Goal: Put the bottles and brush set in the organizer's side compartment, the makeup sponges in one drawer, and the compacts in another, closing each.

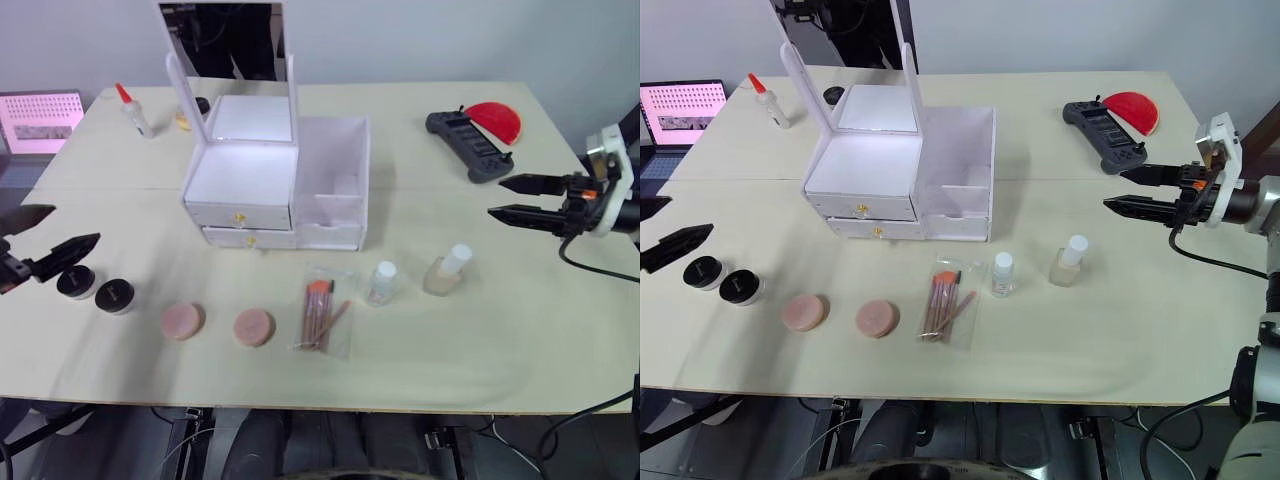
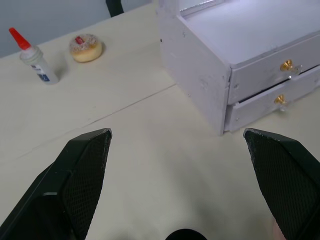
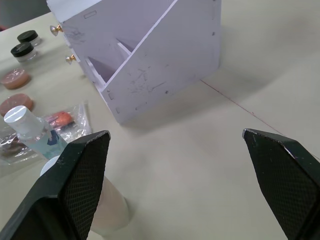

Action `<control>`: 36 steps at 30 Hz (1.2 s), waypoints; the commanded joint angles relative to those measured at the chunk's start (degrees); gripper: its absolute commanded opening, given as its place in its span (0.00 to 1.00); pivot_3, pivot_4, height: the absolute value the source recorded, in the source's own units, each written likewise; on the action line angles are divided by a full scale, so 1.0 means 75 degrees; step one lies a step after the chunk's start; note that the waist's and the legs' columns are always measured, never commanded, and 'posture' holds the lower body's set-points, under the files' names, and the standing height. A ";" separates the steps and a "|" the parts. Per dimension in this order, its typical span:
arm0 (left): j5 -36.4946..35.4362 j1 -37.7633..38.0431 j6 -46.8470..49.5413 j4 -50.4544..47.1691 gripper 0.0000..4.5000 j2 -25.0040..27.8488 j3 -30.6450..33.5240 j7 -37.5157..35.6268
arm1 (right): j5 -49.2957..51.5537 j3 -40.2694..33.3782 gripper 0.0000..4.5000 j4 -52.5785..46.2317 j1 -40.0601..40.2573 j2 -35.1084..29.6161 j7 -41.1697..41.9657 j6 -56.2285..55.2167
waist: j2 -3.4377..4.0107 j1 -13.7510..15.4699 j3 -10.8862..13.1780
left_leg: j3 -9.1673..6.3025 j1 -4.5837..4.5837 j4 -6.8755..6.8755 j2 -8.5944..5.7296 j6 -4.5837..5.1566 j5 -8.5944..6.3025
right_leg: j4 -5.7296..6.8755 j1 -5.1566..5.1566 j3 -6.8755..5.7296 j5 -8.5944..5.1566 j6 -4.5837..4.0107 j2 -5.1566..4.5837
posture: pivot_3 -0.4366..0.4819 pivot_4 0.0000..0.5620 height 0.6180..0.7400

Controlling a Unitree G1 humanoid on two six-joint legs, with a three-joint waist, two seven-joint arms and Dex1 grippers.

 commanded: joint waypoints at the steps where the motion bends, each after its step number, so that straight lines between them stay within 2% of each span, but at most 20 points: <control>1: -0.0017 -0.0038 -0.0058 -0.0052 0.99 0.0147 0.0103 -0.0044 | 0.0198 -0.0315 1.00 -0.0132 -0.0034 -0.0062 -0.0005 -0.0103 | 0.0000 0.0005 0.0000 | 0.0000 0.0000 0.0000 0.0000 0.0000 0.0000 | 0.0000 0.0000 0.0000 0.0000 0.0000 0.0000 | 0.48 0.27 1.00; 8: -0.0337 -0.0294 0.0272 -0.0125 0.99 0.0162 0.0103 0.0019 | 0.0221 -0.0434 1.00 -0.0103 0.0064 -0.0053 -0.0025 -0.0238 | 0.0000 0.0068 0.0000 | 0.0000 0.0000 -0.0001 0.0000 0.0000 0.0000 | -0.0001 -0.0001 0.0000 0.0000 0.0000 0.0000 | 0.48 0.27 1.00; 12: -0.1061 -0.1148 0.0914 -0.0093 0.99 0.0201 -0.0076 0.0175 | 0.0341 -0.0731 1.00 -0.0231 0.0285 -0.0131 -0.0099 -0.0310 | -0.0002 0.0117 0.0001 | -0.0001 -0.0001 0.0003 0.0000 0.0000 0.0000 | 0.0000 0.0004 -0.0001 0.0000 0.0001 0.0000 | 0.48 0.27 1.00; 16: -0.1534 -0.2088 0.1509 -0.0219 0.99 0.0391 -0.0777 0.0068 | 0.0694 -0.1202 1.00 -0.0768 0.0734 -0.0284 -0.0288 0.0096 | -0.0007 0.0121 0.0001 | -0.0003 -0.0001 0.0007 -0.0001 -0.0001 0.0001 | 0.0001 0.0010 -0.0002 0.0004 0.0010 0.0000 | 0.48 0.27 1.00; 19: -0.1728 -0.2917 0.1726 -0.0755 0.99 0.0317 -0.1985 -0.0030 | 0.1071 -0.1926 1.00 -0.1762 0.1588 -0.0284 -0.0721 0.0520 | -0.0007 0.0150 0.0000 | -0.0003 0.0000 0.0004 -0.0002 -0.0001 0.0001 | 0.0001 0.0013 -0.0002 0.0005 0.0021 0.0000 | 0.48 0.27 1.00; 25: -0.2301 -0.4882 0.2617 -0.1133 0.99 -0.0611 -0.3874 0.0263 | 0.1974 -0.3583 1.00 -0.4201 0.3698 0.0169 -0.1747 0.1508 | -0.0013 0.0176 -0.0001 | -0.0005 0.0001 0.0012 -0.0004 0.0000 0.0002 | 0.0006 0.0018 -0.0001 0.0011 0.0032 0.0003 | 0.48 0.27 1.00; 27: -0.2144 -0.5300 0.2623 -0.1103 0.99 -0.0906 -0.4321 0.0297 | 0.2172 -0.4061 1.00 -0.4953 0.4374 0.0350 -0.2064 0.1714 | -0.0019 0.0200 -0.0002 | -0.0005 0.0004 0.0018 -0.0003 0.0001 0.0002 | 0.0007 0.0024 -0.0001 0.0011 0.0034 0.0006 | 0.48 0.27 1.00; 31: -0.1763 -0.6292 0.2489 -0.0963 0.99 -0.2138 -0.5470 0.0605 | 0.2504 -0.5583 1.00 -0.7014 0.6464 0.1108 -0.2624 0.2178 | -0.0030 0.0382 -0.0004 | -0.0004 0.0001 0.0027 -0.0004 0.0002 0.0003 | 0.0006 0.0032 -0.0001 0.0009 0.0039 0.0005 | 0.48 0.27 1.00; 33: -0.1427 -0.6451 0.2384 -0.0928 0.99 -0.2392 -0.5925 0.0498 | 0.2790 -0.6108 1.00 -0.7762 0.7260 0.1418 -0.2858 0.2406 | -0.0033 0.0472 -0.0004 | -0.0006 -0.0004 0.0034 -0.0005 0.0001 0.0002 | -0.0004 0.0039 -0.0006 0.0006 0.0046 0.0004 | 0.48 0.27 1.00; 36: -0.1048 -0.6346 0.1904 -0.0735 0.99 -0.2599 -0.6328 0.0058 | 0.3356 -0.6620 1.00 -0.8770 0.8161 0.1834 -0.3341 0.2800 | -0.0037 0.0410 -0.0003 | 0.0016 -0.0002 0.0033 -0.0007 0.0001 0.0002 | -0.0026 0.0043 0.0013 0.0015 0.0059 0.0000 | 0.48 0.27 1.00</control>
